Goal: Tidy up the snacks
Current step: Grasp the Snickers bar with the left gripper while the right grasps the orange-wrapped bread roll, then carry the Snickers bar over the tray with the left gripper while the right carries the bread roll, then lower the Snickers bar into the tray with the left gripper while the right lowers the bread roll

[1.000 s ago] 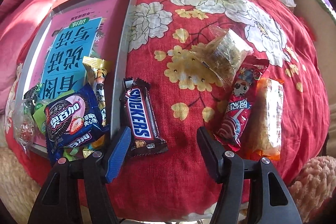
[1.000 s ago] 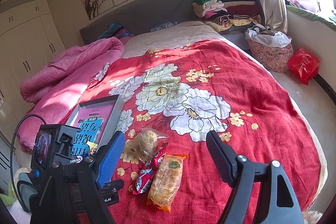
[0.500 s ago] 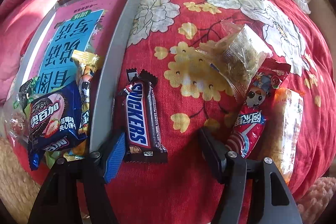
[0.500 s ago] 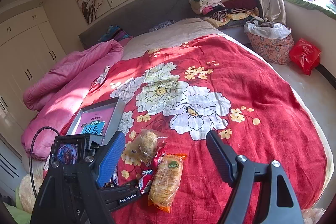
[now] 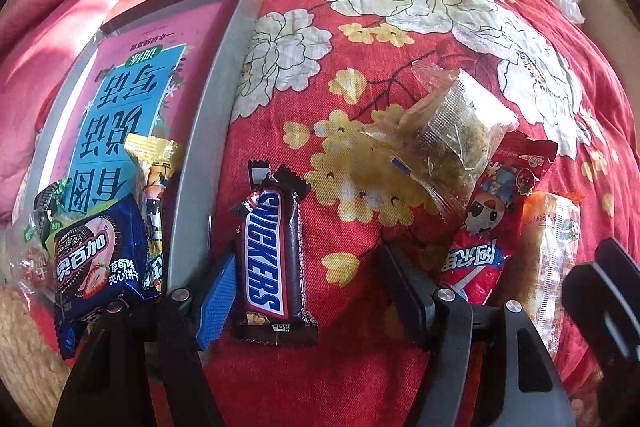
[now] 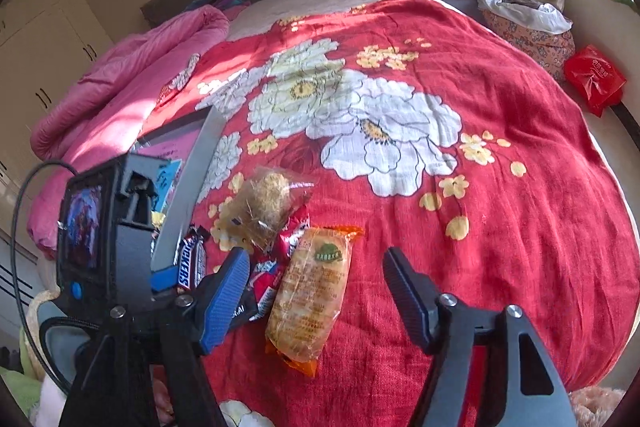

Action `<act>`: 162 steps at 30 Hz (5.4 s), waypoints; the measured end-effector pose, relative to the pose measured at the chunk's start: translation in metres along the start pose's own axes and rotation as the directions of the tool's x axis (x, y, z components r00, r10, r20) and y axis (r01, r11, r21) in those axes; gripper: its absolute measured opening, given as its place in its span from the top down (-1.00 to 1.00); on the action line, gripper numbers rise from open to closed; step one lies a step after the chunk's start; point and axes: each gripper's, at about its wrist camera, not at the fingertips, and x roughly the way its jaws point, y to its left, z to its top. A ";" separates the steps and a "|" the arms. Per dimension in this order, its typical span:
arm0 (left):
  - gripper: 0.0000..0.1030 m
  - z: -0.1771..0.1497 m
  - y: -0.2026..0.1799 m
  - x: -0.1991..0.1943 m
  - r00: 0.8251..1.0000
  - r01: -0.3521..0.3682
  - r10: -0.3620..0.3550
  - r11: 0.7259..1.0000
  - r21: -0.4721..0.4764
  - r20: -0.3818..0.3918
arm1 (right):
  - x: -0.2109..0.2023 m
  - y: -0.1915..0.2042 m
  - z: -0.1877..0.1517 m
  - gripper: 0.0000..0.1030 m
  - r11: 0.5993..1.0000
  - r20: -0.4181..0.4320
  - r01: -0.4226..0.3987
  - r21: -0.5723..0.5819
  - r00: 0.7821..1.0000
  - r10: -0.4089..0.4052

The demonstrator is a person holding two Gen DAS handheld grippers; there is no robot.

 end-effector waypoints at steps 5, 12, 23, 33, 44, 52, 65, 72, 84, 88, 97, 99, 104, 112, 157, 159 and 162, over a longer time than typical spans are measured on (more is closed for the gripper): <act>-0.38 0.003 0.003 -0.003 0.999 0.029 -0.029 0.999 0.014 0.019 | 0.014 0.003 -0.003 0.01 0.999 -0.042 0.017 -0.033 0.999 -0.019; -0.29 0.006 0.003 -0.002 0.998 0.039 -0.041 0.998 0.040 0.044 | 0.033 -0.003 0.000 0.17 1.000 -0.097 -0.017 -0.015 0.995 0.015; 0.23 0.000 0.022 -0.010 0.982 0.167 -0.169 0.985 0.033 0.082 | 0.025 -0.013 0.003 0.46 0.994 -0.057 -0.096 0.051 0.993 0.099; 0.43 -0.001 0.037 -0.014 0.958 0.273 -0.275 0.961 0.031 0.087 | 0.033 -0.010 -0.001 0.35 0.990 -0.122 -0.119 0.071 0.984 0.127; 0.43 0.000 0.033 -0.013 0.963 0.247 -0.252 0.967 0.061 0.099 | 0.044 0.018 -0.008 0.45 0.992 -0.160 -0.087 -0.088 0.984 0.073; 0.44 0.000 0.055 -0.025 0.900 0.424 -0.423 0.905 0.009 0.105 | 0.009 -0.004 0.005 0.56 0.994 0.003 -0.107 0.011 0.994 0.107; 0.44 -0.002 0.069 -0.068 0.856 0.495 -0.494 0.868 0.038 0.154 | -0.016 0.016 0.012 0.56 0.978 0.131 -0.201 -0.057 0.970 0.207; 0.44 -0.004 0.087 -0.084 0.851 0.487 -0.486 0.872 0.044 0.198 | -0.028 0.032 0.009 0.56 0.966 0.172 -0.232 -0.113 0.953 0.250; 0.44 -0.003 0.168 -0.103 0.859 0.448 -0.410 0.892 -0.060 0.307 | -0.034 0.087 -0.003 0.56 0.921 0.167 -0.316 -0.228 0.919 0.357; 0.44 -0.005 0.197 -0.104 0.866 0.431 -0.376 0.895 -0.112 0.330 | -0.031 0.102 -0.006 0.56 0.908 0.146 -0.340 -0.244 0.913 0.381; 0.44 -0.018 0.247 -0.105 0.886 0.381 -0.303 0.907 -0.180 0.351 | -0.028 0.127 -0.009 0.56 0.892 0.124 -0.349 -0.287 0.910 0.395; 0.44 -0.022 0.252 -0.105 0.892 0.361 -0.281 0.915 -0.181 0.355 | -0.027 0.131 -0.009 0.56 0.891 0.120 -0.349 -0.291 0.910 0.396; 0.44 -0.025 0.264 -0.103 0.895 0.351 -0.266 0.915 -0.197 0.359 | -0.020 0.150 -0.006 0.56 0.882 0.103 -0.358 -0.308 0.908 0.405; 0.44 -0.029 0.281 -0.107 0.892 0.341 -0.245 0.916 -0.210 0.381 | -0.017 0.185 -0.006 0.56 0.853 0.076 -0.370 -0.368 0.902 0.424; 0.43 -0.022 0.300 -0.044 0.954 0.260 -0.211 0.936 -0.237 0.212 | 0.053 0.191 -0.010 0.22 0.894 -0.043 -0.298 -0.333 0.952 0.302; 0.43 -0.022 0.301 -0.045 0.953 0.264 -0.214 0.935 -0.237 0.216 | 0.051 0.189 -0.009 0.19 0.898 -0.037 -0.291 -0.329 0.954 0.296; 0.43 -0.022 0.301 -0.046 0.952 0.265 -0.214 0.935 -0.234 0.220 | 0.048 0.186 -0.008 0.16 0.902 -0.030 -0.287 -0.323 0.956 0.293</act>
